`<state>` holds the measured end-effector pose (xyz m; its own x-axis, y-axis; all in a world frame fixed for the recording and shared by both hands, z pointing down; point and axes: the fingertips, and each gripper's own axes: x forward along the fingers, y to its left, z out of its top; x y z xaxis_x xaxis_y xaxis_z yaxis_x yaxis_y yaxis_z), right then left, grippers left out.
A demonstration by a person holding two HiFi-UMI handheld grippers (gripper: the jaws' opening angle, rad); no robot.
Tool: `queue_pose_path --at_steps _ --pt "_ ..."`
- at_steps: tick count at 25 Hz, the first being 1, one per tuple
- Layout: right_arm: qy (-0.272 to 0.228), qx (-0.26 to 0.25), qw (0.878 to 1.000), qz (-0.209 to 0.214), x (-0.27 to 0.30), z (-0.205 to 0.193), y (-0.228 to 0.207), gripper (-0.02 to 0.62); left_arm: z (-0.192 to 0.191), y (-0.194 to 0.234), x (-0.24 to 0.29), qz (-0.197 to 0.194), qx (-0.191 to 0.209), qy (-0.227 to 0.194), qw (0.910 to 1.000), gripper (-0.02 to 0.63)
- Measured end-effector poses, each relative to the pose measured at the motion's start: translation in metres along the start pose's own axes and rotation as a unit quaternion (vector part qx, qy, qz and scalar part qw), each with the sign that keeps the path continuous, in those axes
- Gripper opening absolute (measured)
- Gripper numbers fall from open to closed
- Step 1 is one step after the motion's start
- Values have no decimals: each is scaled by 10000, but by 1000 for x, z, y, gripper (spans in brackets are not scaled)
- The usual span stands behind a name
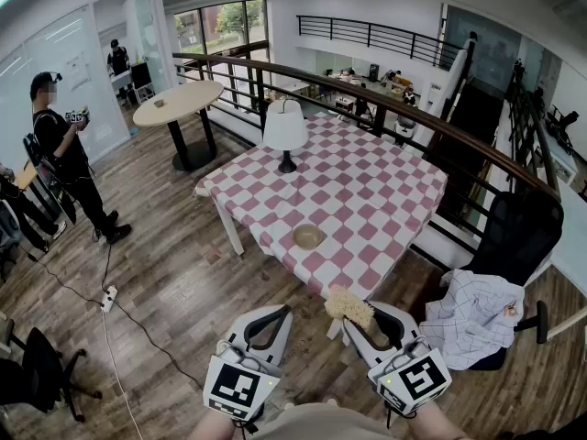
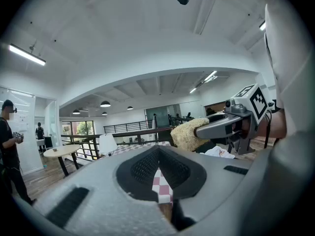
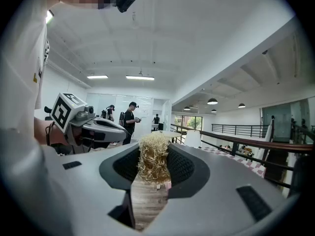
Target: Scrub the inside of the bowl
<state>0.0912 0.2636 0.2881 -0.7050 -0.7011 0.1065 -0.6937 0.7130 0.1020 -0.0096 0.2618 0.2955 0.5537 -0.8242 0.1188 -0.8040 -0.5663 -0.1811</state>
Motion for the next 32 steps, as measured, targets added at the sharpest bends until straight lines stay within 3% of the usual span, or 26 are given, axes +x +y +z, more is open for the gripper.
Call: queue_pose_path --at_steps 14,32 --pt "-79 51 9999 100 -3 -5 -13 147 -3 -12 14 66 -132 207 9997 14" --pt "-139 252 9993 230 -40 -29 -68 150 -6 -54 54 353 -159 314 9988 15"
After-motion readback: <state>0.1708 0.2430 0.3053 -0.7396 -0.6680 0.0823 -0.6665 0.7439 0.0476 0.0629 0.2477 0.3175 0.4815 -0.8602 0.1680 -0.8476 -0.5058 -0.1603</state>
